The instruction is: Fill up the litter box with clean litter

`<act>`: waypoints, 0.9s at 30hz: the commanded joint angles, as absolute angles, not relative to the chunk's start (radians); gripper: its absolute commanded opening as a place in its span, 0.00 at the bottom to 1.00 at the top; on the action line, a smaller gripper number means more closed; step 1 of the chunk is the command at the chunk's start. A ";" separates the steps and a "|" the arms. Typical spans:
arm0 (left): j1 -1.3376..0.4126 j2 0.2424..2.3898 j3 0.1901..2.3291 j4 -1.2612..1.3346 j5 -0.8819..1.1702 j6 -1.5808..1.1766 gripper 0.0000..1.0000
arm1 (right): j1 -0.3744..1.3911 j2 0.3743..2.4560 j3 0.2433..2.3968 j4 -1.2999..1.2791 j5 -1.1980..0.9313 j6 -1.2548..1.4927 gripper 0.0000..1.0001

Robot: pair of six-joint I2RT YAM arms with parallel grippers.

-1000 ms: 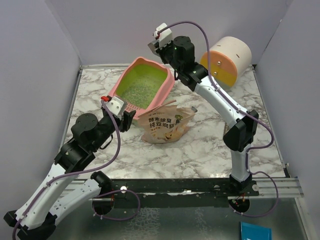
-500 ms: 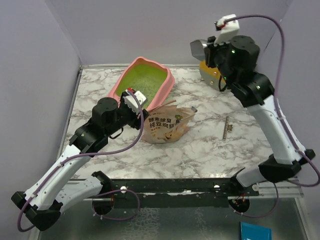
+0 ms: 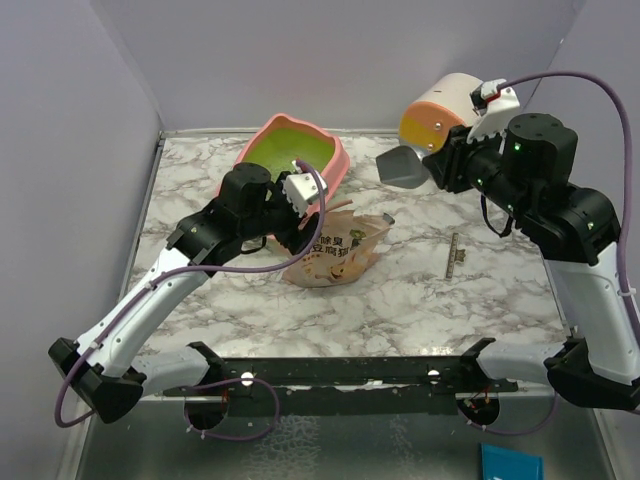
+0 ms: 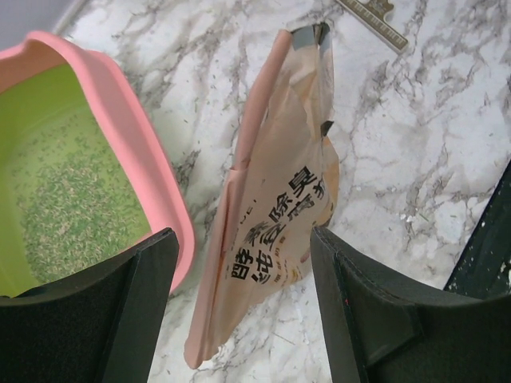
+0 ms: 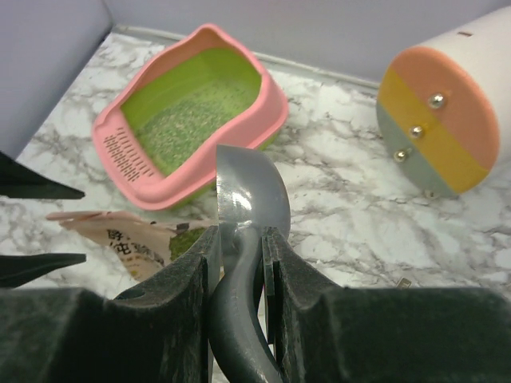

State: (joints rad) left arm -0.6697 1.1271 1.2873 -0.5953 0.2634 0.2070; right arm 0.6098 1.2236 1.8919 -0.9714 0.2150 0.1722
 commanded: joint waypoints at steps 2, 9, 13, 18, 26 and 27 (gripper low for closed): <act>-0.667 1.150 1.308 -0.645 0.338 0.242 0.70 | 0.617 1.206 1.856 -1.048 0.051 0.233 0.01; -0.667 1.188 1.275 -0.634 0.245 0.264 0.65 | 0.617 1.216 1.750 -1.025 -0.020 0.229 0.01; -0.667 1.207 1.262 -0.626 0.237 0.267 0.55 | 0.616 1.234 1.711 -1.014 -0.038 0.218 0.01; -0.667 1.222 1.235 -0.616 0.235 0.268 0.45 | 0.617 1.252 1.665 -0.986 -0.050 0.202 0.01; -0.667 1.219 1.212 -0.594 0.255 0.256 0.14 | 0.617 1.297 1.660 -0.970 -0.068 0.194 0.01; -0.667 1.216 1.210 -0.587 0.260 0.249 0.10 | 0.617 1.304 1.664 -0.973 -0.075 0.194 0.01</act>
State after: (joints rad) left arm -0.6689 1.2232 1.2175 -0.6224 0.2489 0.2581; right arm 0.6098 1.2827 1.6478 -1.0237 -0.0269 0.2092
